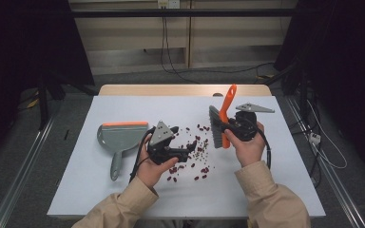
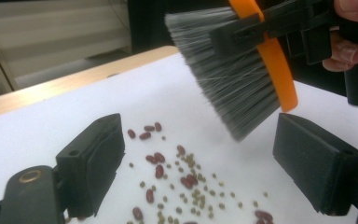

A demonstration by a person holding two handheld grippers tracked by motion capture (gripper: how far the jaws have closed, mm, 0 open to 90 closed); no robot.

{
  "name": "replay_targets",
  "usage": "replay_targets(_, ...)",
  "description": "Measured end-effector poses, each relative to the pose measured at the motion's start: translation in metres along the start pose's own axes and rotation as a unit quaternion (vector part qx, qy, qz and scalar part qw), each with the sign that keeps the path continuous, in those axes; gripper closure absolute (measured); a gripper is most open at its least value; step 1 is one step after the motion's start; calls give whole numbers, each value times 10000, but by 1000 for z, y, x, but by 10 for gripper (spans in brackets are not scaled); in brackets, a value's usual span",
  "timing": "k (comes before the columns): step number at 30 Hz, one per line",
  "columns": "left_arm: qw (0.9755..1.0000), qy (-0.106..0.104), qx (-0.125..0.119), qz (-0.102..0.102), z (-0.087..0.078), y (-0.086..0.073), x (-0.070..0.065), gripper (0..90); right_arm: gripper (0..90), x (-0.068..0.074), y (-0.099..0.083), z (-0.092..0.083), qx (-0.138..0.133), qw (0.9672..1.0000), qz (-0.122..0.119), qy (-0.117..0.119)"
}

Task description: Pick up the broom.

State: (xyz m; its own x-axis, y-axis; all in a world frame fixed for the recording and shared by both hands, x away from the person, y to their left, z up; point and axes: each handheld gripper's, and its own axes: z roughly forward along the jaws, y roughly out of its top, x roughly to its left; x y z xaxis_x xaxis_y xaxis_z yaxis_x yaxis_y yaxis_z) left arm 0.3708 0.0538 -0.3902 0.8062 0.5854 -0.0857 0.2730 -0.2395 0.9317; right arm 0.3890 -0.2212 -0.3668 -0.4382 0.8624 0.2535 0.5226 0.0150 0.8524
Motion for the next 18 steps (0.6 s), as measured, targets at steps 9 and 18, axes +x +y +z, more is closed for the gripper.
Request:
replay_targets(9,9998,-160,26,-103,-21,-3,18,99,708,-22,-5,-10,492,9986,-114,-169)
replay_targets(18,9999,-61,9,-161,-48,-8,40,70,708,-36,-7,-13,1087,9929,-256,-408)
